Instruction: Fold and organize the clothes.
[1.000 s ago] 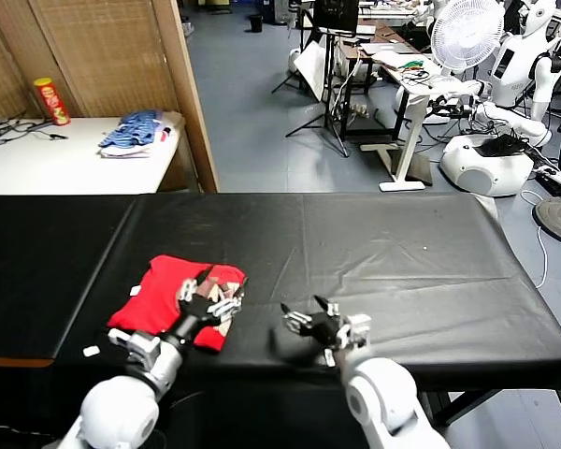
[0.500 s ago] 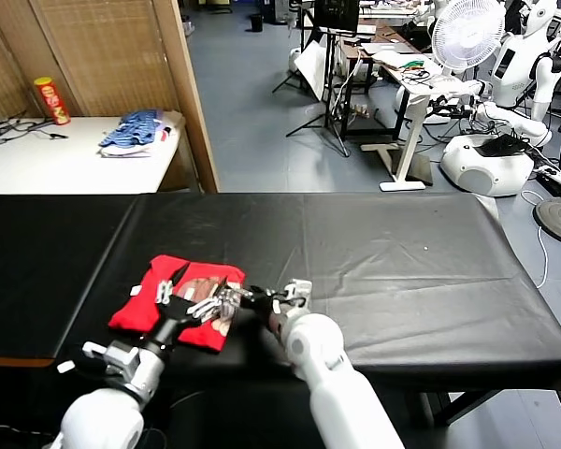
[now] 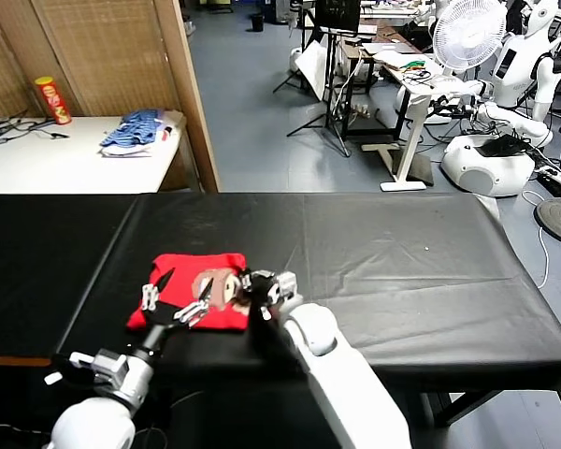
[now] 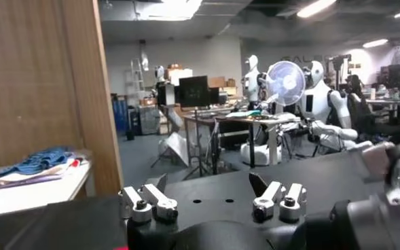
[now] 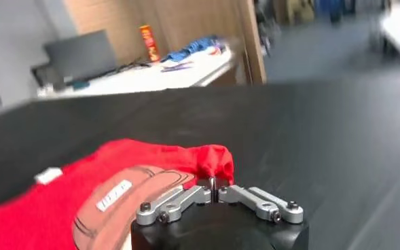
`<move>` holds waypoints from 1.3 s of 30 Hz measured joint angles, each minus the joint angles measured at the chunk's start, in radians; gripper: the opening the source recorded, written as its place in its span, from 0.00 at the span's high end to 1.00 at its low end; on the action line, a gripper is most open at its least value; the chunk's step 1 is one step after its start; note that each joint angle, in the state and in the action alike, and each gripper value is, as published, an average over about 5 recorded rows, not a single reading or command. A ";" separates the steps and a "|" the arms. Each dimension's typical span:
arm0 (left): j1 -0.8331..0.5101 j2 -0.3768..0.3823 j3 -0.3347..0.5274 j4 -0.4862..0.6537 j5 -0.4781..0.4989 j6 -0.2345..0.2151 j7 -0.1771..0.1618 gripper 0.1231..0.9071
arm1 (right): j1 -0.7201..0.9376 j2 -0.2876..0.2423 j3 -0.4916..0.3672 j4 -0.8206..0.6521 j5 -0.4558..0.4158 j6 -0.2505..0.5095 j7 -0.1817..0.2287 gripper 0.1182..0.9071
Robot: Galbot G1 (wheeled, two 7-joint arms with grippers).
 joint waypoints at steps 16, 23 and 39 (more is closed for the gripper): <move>0.008 -0.008 0.005 0.065 -0.033 -0.048 -0.101 0.14 | -0.209 -0.408 0.147 0.231 -0.318 0.396 0.045 0.19; 0.042 0.012 0.007 0.059 -0.043 -0.036 -0.183 0.14 | -0.486 -0.431 0.272 0.496 -0.109 0.257 0.146 0.14; 0.290 0.072 -0.030 -0.092 -0.152 0.117 -0.218 0.14 | -1.048 -0.266 0.375 0.854 0.030 0.190 0.420 0.14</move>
